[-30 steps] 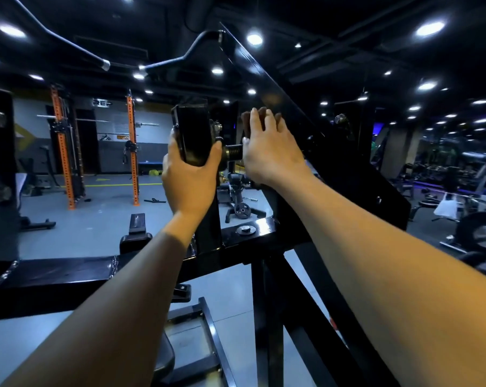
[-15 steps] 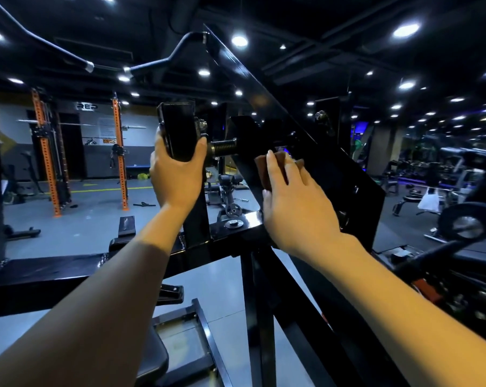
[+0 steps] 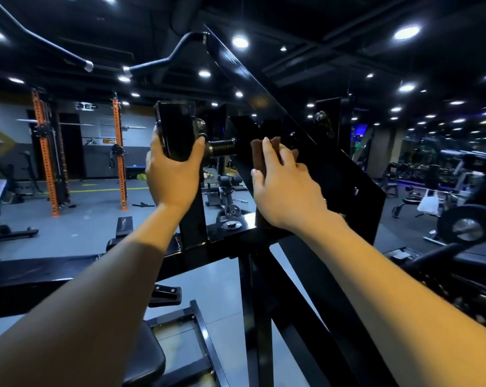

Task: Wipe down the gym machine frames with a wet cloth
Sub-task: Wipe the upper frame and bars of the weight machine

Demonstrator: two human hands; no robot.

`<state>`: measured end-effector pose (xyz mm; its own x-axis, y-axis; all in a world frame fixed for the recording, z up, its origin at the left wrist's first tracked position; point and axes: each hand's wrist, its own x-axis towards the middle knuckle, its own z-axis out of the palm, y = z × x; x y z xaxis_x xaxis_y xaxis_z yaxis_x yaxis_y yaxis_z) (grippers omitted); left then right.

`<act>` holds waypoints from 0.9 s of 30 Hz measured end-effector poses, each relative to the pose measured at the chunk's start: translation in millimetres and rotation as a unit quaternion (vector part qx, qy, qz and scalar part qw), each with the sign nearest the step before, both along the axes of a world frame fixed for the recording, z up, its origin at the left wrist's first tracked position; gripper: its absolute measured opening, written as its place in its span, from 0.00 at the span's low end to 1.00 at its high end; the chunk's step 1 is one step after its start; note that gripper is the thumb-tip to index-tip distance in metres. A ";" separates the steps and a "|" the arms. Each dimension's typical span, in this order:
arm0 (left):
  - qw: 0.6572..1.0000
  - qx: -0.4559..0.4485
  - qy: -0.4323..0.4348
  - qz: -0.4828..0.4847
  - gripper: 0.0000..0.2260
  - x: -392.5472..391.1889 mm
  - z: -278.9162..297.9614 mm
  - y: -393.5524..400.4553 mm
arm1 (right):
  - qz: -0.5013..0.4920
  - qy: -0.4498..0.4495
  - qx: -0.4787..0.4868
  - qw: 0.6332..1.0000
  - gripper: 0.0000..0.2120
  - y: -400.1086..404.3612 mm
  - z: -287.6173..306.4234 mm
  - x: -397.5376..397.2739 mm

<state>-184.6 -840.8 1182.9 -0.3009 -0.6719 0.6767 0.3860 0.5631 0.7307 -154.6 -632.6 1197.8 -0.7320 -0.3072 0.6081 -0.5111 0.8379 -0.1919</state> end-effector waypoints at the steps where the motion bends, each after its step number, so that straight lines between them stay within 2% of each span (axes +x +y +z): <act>1: 1.000 0.002 -0.002 -0.005 0.40 -0.1 0.2 -1.6 | -0.005 0.005 0.000 1.000 0.31 2.3 -3.5 3.1; 4: 0.999 0.017 -0.021 -0.028 0.39 5.6 -1.6 6.5 | -0.013 0.030 -0.009 0.999 0.30 6.0 -11.1 6.7; 6: 0.999 0.019 -0.029 0.001 0.37 15.6 -13.5 19.9 | -0.012 0.052 -0.018 0.998 0.29 5.6 -13.4 8.4; 8: 0.997 -0.005 -0.006 0.081 0.29 29.3 -29.7 33.6 | -0.004 0.078 -0.041 0.996 0.28 5.8 -15.6 10.1; 10: 0.996 -0.035 0.017 0.077 0.15 41.2 -42.8 46.4 | 0.018 0.121 -0.069 0.990 0.28 7.6 -19.3 14.3; 12: 0.998 -0.037 -0.009 -0.046 0.05 53.9 -46.0 56.8 | 0.063 0.153 -0.095 0.982 0.29 7.5 -25.3 23.2; 14: 0.979 0.011 -0.052 -0.194 0.04 69.9 -42.2 66.8 | 0.123 0.153 -0.131 0.972 0.29 2.0 -38.6 33.8; 16: 0.934 0.097 -0.071 -0.337 0.08 86.2 -34.1 75.5 | 0.191 0.094 -0.195 0.957 0.28 -8.8 -54.5 43.5; 18: 0.872 0.164 -0.095 -0.451 0.16 99.6 -28.2 76.1 | 0.217 0.044 -0.229 0.948 0.27 -16.3 -67.1 48.5; 20: 0.839 0.146 -0.150 -0.503 0.22 110.2 -31.3 72.3 | 0.212 0.015 -0.218 0.952 0.29 -13.9 -74.6 50.0; 23: 0.842 0.095 -0.177 -0.500 0.13 116.0 -37.9 68.3 | 0.234 -0.023 -0.191 0.953 0.34 -7.0 -75.8 52.0; 25: 0.846 0.134 -0.152 -0.493 0.11 115.9 -40.5 71.0 | 0.245 -0.048 -0.192 0.949 0.40 -3.1 -73.0 55.8; 27: 0.824 0.202 -0.117 -0.516 0.11 115.9 -40.9 74.4 | 0.242 -0.066 -0.237 0.938 0.45 0.2 -64.9 66.2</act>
